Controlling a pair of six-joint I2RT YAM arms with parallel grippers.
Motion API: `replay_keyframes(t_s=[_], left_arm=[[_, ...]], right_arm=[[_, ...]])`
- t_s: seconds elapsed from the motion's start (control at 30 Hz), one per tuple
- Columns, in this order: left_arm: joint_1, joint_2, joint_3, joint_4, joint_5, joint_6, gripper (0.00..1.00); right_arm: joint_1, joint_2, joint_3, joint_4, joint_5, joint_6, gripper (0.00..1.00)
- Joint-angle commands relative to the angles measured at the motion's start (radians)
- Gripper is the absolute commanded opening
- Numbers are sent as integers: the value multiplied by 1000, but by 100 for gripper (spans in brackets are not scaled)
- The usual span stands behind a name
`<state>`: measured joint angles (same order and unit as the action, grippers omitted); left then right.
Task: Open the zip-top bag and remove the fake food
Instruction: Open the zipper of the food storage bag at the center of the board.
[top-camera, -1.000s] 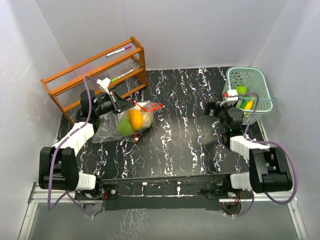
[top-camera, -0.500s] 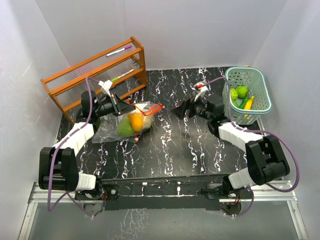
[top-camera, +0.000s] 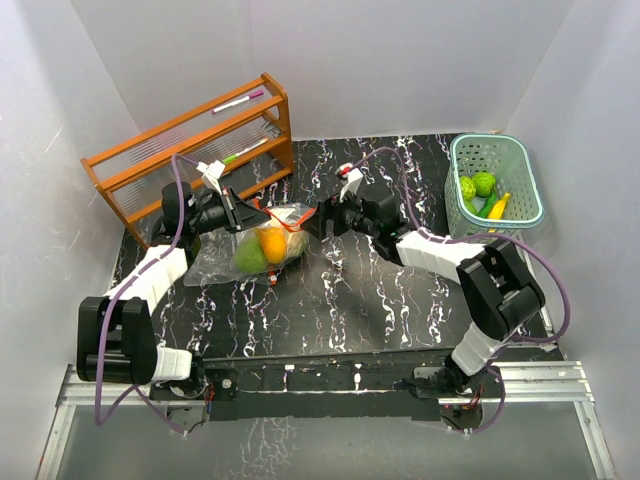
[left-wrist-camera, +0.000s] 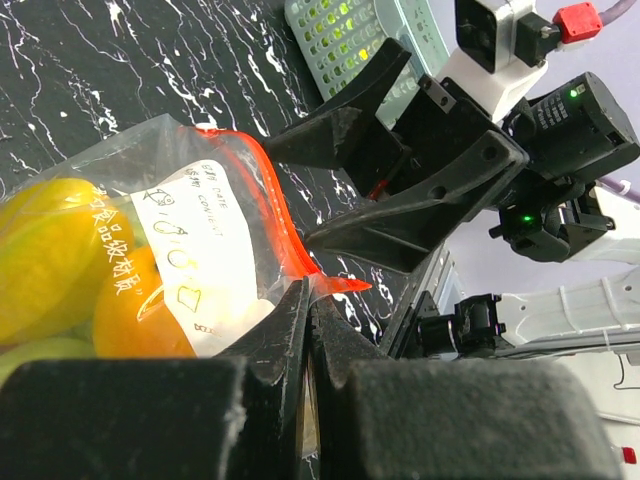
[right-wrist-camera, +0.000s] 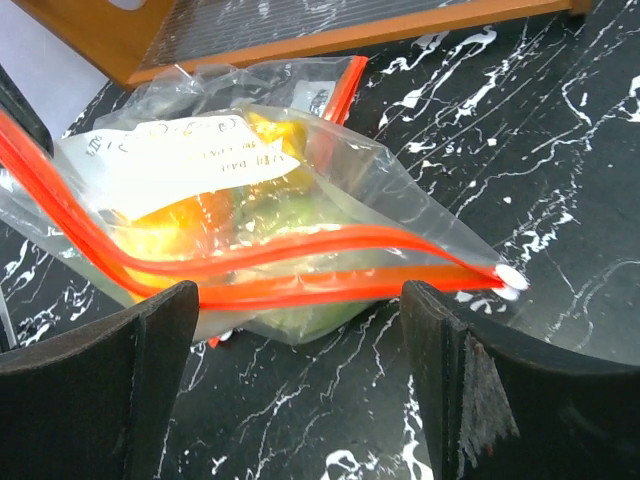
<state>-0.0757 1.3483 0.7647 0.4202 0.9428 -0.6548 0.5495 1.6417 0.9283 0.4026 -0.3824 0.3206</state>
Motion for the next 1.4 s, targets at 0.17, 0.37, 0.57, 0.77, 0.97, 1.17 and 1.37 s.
replay_keyframes(t_s=[0.17,0.37,0.57,0.77,0.97,1.17,1.37], left_arm=[[-1,-45,-1,-10,11,10,0],[-1,-52,-5,4,23,2,0],[-1,-57,-4,-12,21,14,0],[-1,-54,-4,7,27,4,0],[-1,-58,-1,-15,28,16,0],[-1,-57,-1,-25,23,21,0],[-1,-58,0,-32,24,26,0]], right_arm=[[49,63,105,42,56,7,48],[62,98,144,40,57,9,27],[100,130,196,19,67,3,25],[124,184,247,12,54,-2,25],[154,238,312,9,19,-3,46],[174,232,324,11,-15,-4,68],[177,203,297,54,-42,15,70]])
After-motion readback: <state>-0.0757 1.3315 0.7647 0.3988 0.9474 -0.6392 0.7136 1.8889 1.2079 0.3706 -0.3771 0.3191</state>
